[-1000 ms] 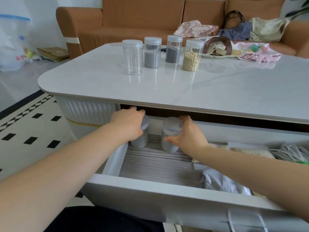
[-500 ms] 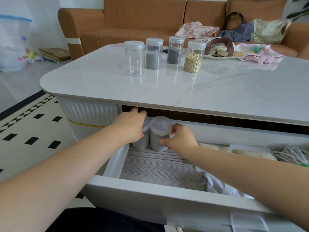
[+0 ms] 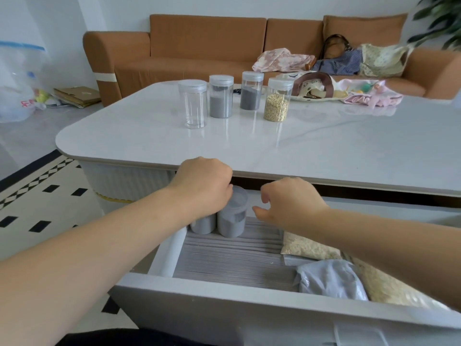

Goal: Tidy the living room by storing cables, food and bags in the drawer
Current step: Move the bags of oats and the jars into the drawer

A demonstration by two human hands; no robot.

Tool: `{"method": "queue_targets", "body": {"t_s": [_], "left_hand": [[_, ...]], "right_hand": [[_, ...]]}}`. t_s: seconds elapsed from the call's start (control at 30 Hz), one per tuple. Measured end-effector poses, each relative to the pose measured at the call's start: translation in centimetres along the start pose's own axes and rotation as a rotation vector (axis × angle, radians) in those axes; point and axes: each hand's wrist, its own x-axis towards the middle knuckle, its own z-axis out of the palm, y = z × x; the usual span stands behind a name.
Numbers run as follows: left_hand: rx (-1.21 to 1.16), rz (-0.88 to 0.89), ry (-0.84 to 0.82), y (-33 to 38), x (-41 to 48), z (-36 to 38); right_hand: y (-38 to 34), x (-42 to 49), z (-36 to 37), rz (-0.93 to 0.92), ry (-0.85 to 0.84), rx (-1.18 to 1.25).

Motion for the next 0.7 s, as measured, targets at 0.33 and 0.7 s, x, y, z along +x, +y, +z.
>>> {"method": "queue_targets", "body": {"t_s": [0.33, 0.7], "left_hand": [[-0.188, -0.057, 0.221, -1.3, 6.0, -4.0], [-0.06, -0.163, 0.171, -4.8, 15.2, -5.4]], "right_hand": [[3.7, 4.8, -4.3, 0.167, 0.297, 0.191], [5.9, 14.8, -6.9, 0.214, 0.361, 0.106]]}}
